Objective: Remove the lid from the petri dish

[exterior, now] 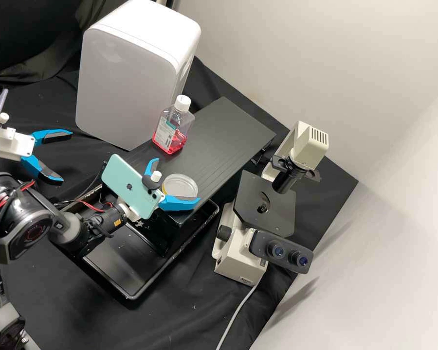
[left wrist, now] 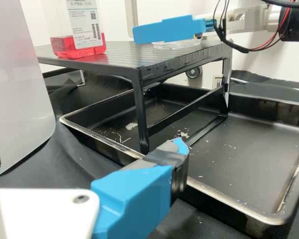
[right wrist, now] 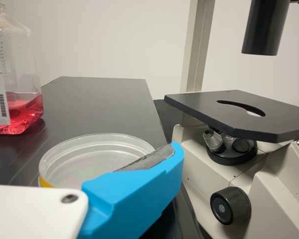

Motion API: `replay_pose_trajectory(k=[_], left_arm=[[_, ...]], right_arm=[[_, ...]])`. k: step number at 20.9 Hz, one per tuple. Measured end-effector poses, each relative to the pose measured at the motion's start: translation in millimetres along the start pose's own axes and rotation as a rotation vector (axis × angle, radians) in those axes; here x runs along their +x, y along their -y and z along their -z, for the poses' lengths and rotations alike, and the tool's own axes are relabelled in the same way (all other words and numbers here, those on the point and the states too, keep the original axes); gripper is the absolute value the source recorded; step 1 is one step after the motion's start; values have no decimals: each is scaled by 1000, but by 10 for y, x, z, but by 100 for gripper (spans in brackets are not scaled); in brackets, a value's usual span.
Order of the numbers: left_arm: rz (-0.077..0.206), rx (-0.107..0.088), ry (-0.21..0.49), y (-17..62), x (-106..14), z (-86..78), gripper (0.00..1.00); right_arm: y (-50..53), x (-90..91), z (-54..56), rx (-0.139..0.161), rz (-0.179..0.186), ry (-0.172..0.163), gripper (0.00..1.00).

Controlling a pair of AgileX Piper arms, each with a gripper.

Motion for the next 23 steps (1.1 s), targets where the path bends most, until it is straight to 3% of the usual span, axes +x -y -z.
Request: replay_pose_trajectory(k=[6,13,23], left_arm=[[0,0,0,0,0,0,100],[0,0,1,0,0,-2,100],[9,-1,9,22,9,-21,100]], right_arm=[[-4,-4,-10,-2,-1,4,100],[-68,-63,-159,-9,-21,64,100],[-86,-67,-150,-8,-28,60,100]])
